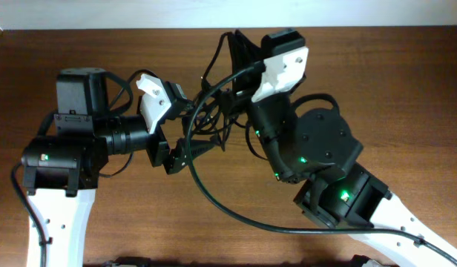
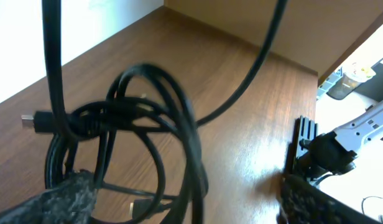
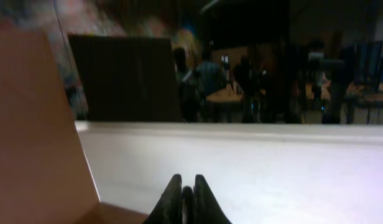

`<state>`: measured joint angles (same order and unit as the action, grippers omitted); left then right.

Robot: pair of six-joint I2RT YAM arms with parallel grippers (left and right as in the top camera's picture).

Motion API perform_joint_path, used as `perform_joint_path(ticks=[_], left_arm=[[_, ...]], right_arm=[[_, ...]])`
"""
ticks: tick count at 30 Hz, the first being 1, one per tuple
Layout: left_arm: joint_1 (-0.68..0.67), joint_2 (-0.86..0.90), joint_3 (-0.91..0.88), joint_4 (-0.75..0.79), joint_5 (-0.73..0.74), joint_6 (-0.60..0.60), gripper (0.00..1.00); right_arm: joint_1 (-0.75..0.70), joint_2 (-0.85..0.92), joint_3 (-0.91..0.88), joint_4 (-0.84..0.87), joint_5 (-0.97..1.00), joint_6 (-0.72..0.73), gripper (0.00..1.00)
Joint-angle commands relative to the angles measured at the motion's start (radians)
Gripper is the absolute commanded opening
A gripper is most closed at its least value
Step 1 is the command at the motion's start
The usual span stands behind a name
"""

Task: Untangle cables

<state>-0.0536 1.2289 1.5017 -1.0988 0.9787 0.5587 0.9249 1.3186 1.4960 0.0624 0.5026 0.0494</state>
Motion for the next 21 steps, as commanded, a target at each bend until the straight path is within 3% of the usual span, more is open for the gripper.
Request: perform_joint_path(ticks=[1,2,3,5,6,8,9,11,12,13,15,19,21], left_arm=[[-0.005,0.026,0.006,0.002,-0.006,0.018,0.39],[-0.005,0.034,0.005,0.002,-0.006,0.018,0.05],[-0.005,0.046,0.005,0.002,-0.006,0.018,0.0],[-0.005,0.076,0.005,0.002,-0.006,0.018,0.0],[-0.005,0.087,0.005,0.002,-0.006,0.013,0.05],[-0.005,0.106,0.005,0.002,-0.006,0.014,0.02],[-0.005,0.11,0.005,0.002,-0.006,0.014,0.13],[-0.005,0.11,0.005,0.004,-0.006,0.014,0.15],[-0.005,0.11,0.005,0.004,-0.006,0.014,0.32],[-0.005,0.11,0.005,0.004,-0.006,0.014,0.36],[-0.005,0.11,0.005,0.004,-0.006,0.014,0.0],[-0.005,0.11,0.005,-0.006,-0.006,0.014,0.0],[-0.005,0.11,0.005,-0.025,-0.006,0.014,0.0]], right_arm=[[0.006,-0.005,0.018,0.05,-0.026,0.016,0.04],[0.006,-0.005,0.018,0.051,-0.045,0.021,0.04],[0.006,-0.005,0.018,0.05,-0.065,0.06,0.04],[0.006,-0.005,0.018,0.053,-0.085,0.099,0.04],[0.006,-0.005,0.018,0.056,-0.085,0.099,0.04],[0.004,-0.005,0.018,0.06,-0.084,0.098,0.04],[0.004,-0.005,0.018,0.068,-0.084,0.098,0.04],[0.005,-0.005,0.018,0.088,-0.084,0.098,0.04],[0.005,-0.005,0.018,0.1,-0.084,0.099,0.04],[0.005,-0.005,0.018,0.106,-0.085,0.1,0.04],[0.005,-0.005,0.018,0.11,-0.085,0.132,0.04],[0.003,-0.005,0.018,0.113,0.043,0.138,0.04],[-0.009,-0.005,0.018,0.133,0.153,0.048,0.04]])
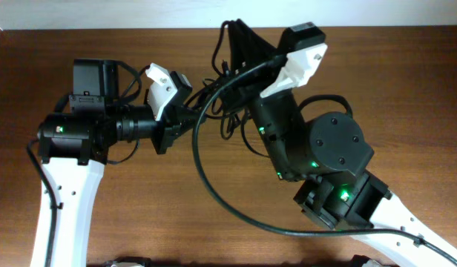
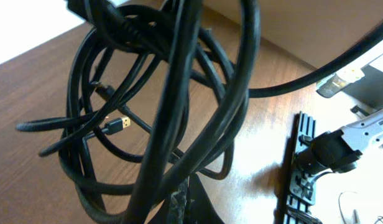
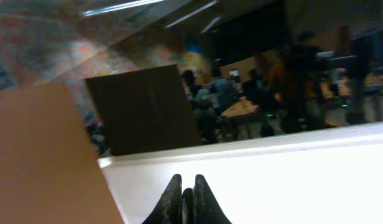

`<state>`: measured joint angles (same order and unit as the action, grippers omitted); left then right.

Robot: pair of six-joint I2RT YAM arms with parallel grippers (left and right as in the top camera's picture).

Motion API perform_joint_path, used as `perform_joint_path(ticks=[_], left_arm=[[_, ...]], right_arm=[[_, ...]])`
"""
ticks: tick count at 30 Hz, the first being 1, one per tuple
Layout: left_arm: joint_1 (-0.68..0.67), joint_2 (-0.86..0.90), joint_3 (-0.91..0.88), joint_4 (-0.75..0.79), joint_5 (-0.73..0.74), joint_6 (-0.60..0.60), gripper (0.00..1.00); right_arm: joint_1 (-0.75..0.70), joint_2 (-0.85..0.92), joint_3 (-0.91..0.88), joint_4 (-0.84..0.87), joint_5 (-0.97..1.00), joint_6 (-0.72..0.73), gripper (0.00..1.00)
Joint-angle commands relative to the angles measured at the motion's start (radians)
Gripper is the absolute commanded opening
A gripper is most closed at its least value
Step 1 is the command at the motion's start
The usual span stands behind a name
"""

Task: Untangle cables

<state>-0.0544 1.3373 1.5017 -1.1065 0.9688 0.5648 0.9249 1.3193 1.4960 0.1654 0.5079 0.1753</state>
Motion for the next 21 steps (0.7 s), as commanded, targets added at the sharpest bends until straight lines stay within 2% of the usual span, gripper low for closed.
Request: perform_joint_path(ticks=[1,6,10,11,12,13,15,21], left_arm=[[-0.004,0.002,0.005,-0.028,0.003,0.008,0.0],[-0.004,0.002,0.006,-0.051,0.003,0.008,0.0],[-0.002,-0.001,0.006,-0.051,0.003,0.008,0.0],[-0.002,-0.004,0.006,-0.048,0.003,0.009,0.04],[-0.002,-0.006,0.006,-0.045,0.004,0.009,0.34],[-0.002,-0.006,0.006,-0.037,0.003,0.009,0.57],[-0.002,-0.006,0.006,-0.011,0.003,0.008,0.78],[-0.002,-0.006,0.006,0.133,0.004,0.008,0.86]], right_arm=[[-0.026,-0.006,0.018,0.036,0.185,-0.138,0.04],[-0.154,-0.007,0.018,0.037,0.234,-0.281,0.04],[-0.214,-0.008,0.018,0.032,0.234,-0.284,0.04],[-0.209,-0.01,0.018,0.029,0.233,-0.284,0.04],[-0.196,-0.011,0.018,0.029,0.233,-0.284,0.04],[-0.177,-0.011,0.018,0.029,0.233,-0.284,0.04],[-0.118,-0.011,0.018,0.025,0.234,-0.284,0.04],[0.04,-0.01,0.018,-0.011,0.233,-0.238,0.04]])
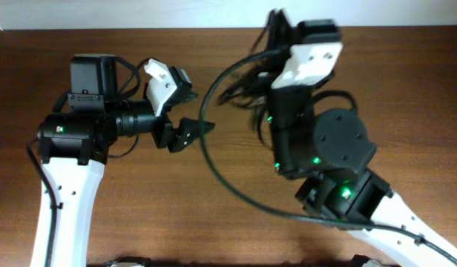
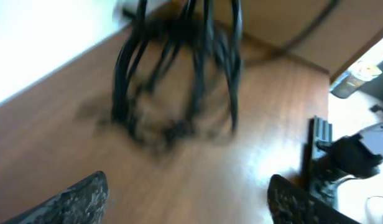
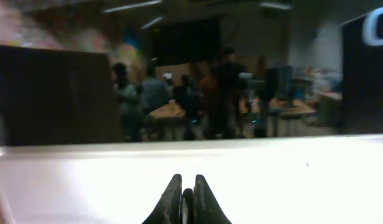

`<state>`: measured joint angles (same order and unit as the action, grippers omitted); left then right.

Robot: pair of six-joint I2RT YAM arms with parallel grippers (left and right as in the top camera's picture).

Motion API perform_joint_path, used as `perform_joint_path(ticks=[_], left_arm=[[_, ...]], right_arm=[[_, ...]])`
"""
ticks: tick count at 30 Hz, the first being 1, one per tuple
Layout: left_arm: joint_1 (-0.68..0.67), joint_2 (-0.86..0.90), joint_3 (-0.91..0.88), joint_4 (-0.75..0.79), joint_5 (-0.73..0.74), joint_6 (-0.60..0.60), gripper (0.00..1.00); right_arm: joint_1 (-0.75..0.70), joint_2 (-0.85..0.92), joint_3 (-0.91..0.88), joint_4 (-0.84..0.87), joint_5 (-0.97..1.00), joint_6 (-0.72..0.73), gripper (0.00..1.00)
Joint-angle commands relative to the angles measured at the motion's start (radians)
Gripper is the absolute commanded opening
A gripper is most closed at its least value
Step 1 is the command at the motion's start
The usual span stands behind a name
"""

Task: Untangle cables

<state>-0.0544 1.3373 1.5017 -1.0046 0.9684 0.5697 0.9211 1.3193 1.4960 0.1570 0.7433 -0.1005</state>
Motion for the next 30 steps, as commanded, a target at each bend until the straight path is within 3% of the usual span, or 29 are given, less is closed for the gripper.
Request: perform_joint_path(ticks=[1,2,3,4,5,6,11,21,24,27,30], left_arm=[[-0.002,-0.006,0.006,0.042,0.005,0.003,0.86],[-0.002,-0.006,0.006,0.05,0.005,0.002,0.85],[-0.002,-0.006,0.006,0.05,0.005,0.002,0.78],[-0.002,-0.006,0.006,0.05,0.005,-0.002,0.52],[-0.002,-0.006,0.006,0.05,0.004,-0.005,0.06],[-0.002,-0.006,0.006,0.05,0.004,-0.013,0.0],[-0.002,-0.006,0.006,0.05,0.004,-0.045,0.0],[0.012,-0.055,0.006,0.043,0.003,-0.06,0.0],[0.098,-0.135,0.006,0.049,-0.03,-0.079,0.0],[0.238,-0.232,0.006,0.088,-0.155,-0.22,0.0],[0.366,-0.313,0.006,0.108,-0.154,-0.223,0.0]], right_arm=[[0.059,-0.01,0.017,-0.004,-0.006,0.064,0.04],[0.075,-0.01,0.017,-0.004,-0.016,0.113,0.04],[0.083,-0.01,0.017,-0.004,-0.04,0.139,0.04],[0.093,-0.01,0.018,-0.004,-0.075,0.161,0.04],[0.095,-0.01,0.018,-0.003,-0.1,0.173,0.04],[0.095,-0.01,0.018,0.001,-0.108,0.173,0.04],[0.05,-0.01,0.018,0.006,-0.081,0.161,0.04],[-0.212,-0.012,0.018,0.006,-0.021,0.157,0.04],[-0.295,-0.013,0.018,0.011,0.051,0.157,0.04],[-0.349,-0.017,0.018,0.012,0.08,0.142,0.04],[-0.4,-0.017,0.018,0.016,0.081,0.026,0.04]])
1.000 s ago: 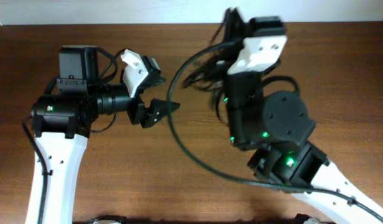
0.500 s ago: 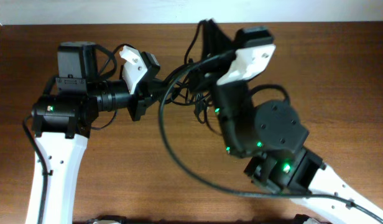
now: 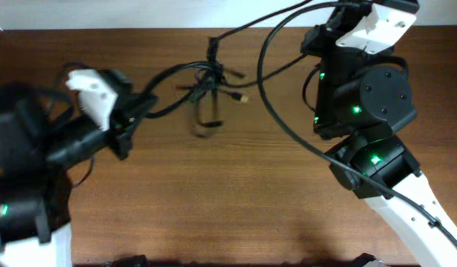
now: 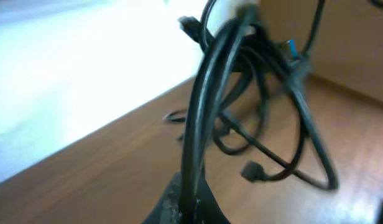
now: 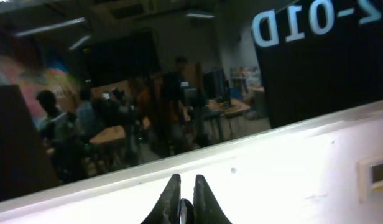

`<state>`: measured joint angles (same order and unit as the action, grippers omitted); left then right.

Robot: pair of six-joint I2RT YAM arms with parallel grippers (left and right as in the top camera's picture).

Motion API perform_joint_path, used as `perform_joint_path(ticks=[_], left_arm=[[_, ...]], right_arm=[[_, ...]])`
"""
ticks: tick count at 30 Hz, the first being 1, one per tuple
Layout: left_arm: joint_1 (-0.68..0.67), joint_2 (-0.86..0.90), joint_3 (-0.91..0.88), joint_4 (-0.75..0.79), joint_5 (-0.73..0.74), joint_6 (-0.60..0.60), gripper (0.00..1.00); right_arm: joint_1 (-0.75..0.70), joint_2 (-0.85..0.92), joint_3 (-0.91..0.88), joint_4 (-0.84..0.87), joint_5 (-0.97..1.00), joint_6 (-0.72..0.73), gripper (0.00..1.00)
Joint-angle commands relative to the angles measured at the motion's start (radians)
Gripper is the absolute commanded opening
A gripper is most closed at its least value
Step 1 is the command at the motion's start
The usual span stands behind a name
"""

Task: Untangle cables

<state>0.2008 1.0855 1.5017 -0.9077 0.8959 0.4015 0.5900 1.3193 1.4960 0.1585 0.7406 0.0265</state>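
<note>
A knot of black cables [image 3: 210, 78] hangs above the brown table [image 3: 228, 185], stretched between both arms. My left gripper [image 3: 128, 126] is at the left, shut on a thick black cable [image 4: 207, 106] that runs up into the tangle [image 4: 266, 93]. My right arm [image 3: 362, 89] is raised at the far right. Its gripper [image 5: 186, 200] points away at the room, fingers nearly together with a thin dark cable end pinched between them. A gold-tipped plug [image 3: 243, 96] dangles from the knot.
A long thick black cable [image 3: 284, 126] loops from the top of the right arm down behind it toward the table's front right. The table's back edge meets a white wall [image 3: 139, 11]. The left arm is motion-blurred.
My left gripper was open near the table's middle; it is now shut on a thick cable and further left. The right arm has moved right, and the tangle is spread between them.
At first my left gripper stood open around the tangle, which the shut right gripper held up. Then the left fingers were together at the cables, then open again with the bundle hanging away. Now each gripper holds a cable and the arms are far apart.
</note>
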Motion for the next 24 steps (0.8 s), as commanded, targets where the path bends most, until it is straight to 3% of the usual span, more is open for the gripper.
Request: perform_joint_path(ticks=[1,9,10,13,16,18,19,22,24], left_arm=[[0.139,-0.08,0.006,0.018,-0.082,-0.061,0.0],[0.208,-0.104,0.006,0.077,-0.101,-0.129,0.0],[0.208,-0.104,0.006,0.08,-0.104,-0.135,0.0],[0.208,-0.104,0.006,0.086,-0.134,-0.166,0.0],[0.208,-0.104,0.006,0.088,-0.134,-0.166,0.0],[0.208,-0.104,0.006,0.088,-0.133,-0.195,0.0],[0.208,-0.104,0.006,0.088,-0.122,-0.2,0.0],[0.208,-0.102,0.006,0.092,-0.018,-0.199,0.0],[0.208,-0.09,0.006,0.1,0.063,-0.2,0.0]], right_arm=[[-0.087,-0.017,0.018,0.014,0.084,-0.134,0.04],[-0.282,-0.017,0.018,-0.027,0.192,-0.154,0.04],[-0.316,-0.017,0.018,-0.055,0.192,-0.154,0.12],[-0.369,-0.017,0.017,-0.126,0.192,-0.153,0.12],[-0.377,-0.017,0.017,-0.148,0.188,-0.153,0.21],[-0.373,-0.017,0.017,-0.156,0.176,-0.153,0.56],[-0.373,-0.017,0.017,-0.177,0.15,-0.153,0.67],[-0.364,-0.017,0.017,-0.312,-0.018,-0.153,0.77],[-0.347,-0.017,0.017,-0.406,-0.196,-0.153,0.91]])
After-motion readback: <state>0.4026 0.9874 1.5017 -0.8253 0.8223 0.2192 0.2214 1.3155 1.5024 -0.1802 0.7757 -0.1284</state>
